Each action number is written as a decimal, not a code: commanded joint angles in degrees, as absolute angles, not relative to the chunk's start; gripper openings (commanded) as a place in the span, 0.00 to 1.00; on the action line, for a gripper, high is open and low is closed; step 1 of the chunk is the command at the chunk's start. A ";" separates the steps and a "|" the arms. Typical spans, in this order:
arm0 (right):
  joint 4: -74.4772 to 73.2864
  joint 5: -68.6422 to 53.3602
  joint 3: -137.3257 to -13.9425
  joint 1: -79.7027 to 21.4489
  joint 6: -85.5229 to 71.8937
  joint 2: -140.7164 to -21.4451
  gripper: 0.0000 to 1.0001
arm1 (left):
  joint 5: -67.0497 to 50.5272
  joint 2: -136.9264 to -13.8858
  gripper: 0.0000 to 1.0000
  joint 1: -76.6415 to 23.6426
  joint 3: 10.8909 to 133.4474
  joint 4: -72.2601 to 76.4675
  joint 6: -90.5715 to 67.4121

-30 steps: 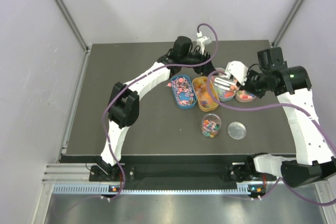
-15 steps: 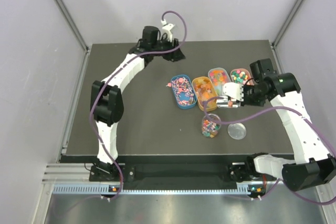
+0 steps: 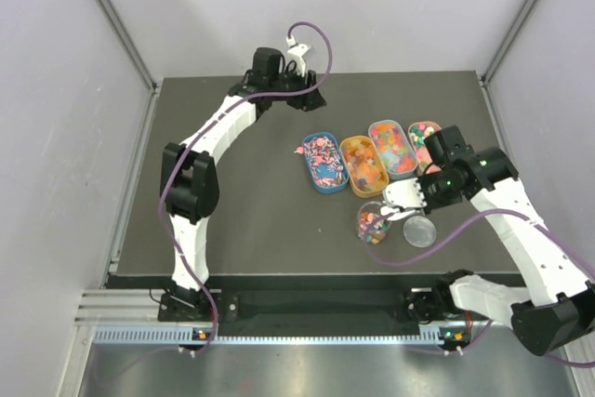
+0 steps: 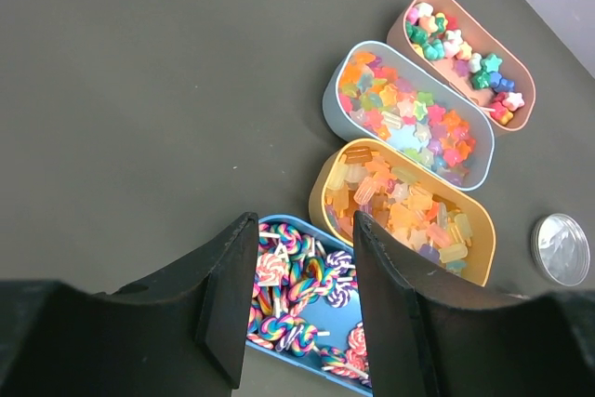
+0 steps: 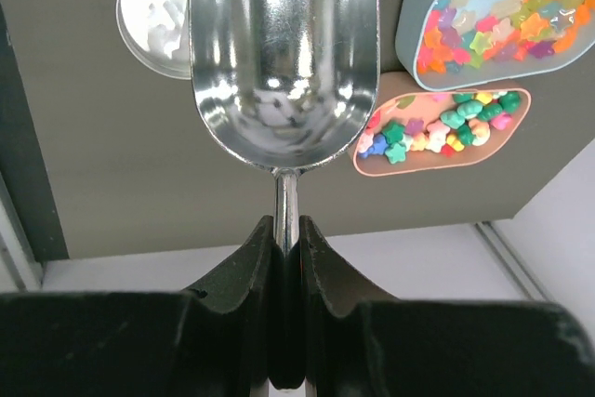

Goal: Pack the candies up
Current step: Place the fake candies in the packing bottle, then adjust the storage box at the center of the board.

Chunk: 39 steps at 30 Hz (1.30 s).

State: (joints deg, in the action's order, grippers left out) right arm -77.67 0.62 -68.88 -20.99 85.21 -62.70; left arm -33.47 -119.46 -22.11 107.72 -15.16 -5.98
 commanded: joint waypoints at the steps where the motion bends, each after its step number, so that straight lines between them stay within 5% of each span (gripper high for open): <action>1: -84.46 2.81 -69.26 -21.80 89.03 -61.96 0.00 | -32.96 -117.51 0.50 -21.88 107.84 -14.24 -5.01; 11: -79.54 -6.06 -80.84 -10.99 70.77 -70.39 0.00 | -38.65 -122.86 0.54 -23.55 114.60 -9.94 -11.24; 17: -73.66 1.30 -81.39 -7.93 61.18 -73.29 0.00 | -45.44 -131.47 0.56 -29.78 127.07 -6.35 -17.31; 29: -67.95 7.99 -88.67 -1.76 43.51 -87.88 0.00 | -23.93 -152.30 0.56 -36.30 143.16 4.14 -7.84; 39: -61.09 9.14 -97.55 1.39 39.47 -100.71 0.00 | -9.94 -142.84 0.47 -31.04 138.97 -9.13 1.23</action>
